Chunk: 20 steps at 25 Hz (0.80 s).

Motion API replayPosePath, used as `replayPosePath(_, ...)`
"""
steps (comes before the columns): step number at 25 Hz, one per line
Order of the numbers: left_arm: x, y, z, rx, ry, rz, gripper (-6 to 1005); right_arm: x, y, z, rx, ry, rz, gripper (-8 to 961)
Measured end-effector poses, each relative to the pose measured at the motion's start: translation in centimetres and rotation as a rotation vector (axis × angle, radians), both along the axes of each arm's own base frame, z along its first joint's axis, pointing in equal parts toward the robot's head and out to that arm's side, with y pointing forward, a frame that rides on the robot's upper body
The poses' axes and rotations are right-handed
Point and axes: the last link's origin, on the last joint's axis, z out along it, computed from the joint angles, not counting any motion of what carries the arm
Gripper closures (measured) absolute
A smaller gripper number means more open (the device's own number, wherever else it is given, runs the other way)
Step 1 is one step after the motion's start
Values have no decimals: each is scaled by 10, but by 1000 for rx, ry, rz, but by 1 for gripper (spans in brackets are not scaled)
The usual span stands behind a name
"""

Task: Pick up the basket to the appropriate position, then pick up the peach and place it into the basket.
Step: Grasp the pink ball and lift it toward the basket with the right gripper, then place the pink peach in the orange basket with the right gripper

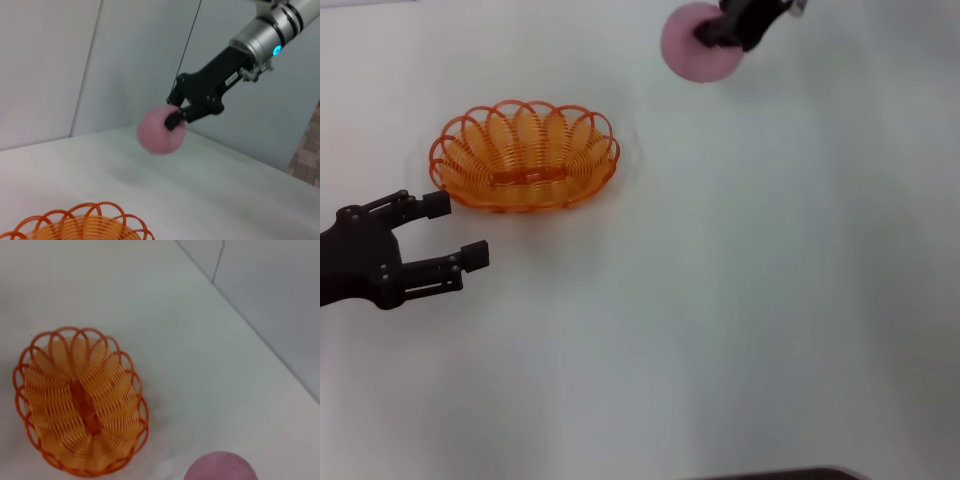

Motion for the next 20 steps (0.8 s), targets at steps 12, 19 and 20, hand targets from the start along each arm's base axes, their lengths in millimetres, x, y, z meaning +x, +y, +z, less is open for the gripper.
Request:
replayPosePath(12,0,0,0,-2,3,-1,111,-13,0,-10,-32,17,36,820)
replayPosePath(19,-1,0,0,-5,10,2,111,-21,-4,-37,-92,90,68,816)
replayPosePath(20,-1,0,0,-5,10,3,111,-21,-4,-43,-95,96,74,816)
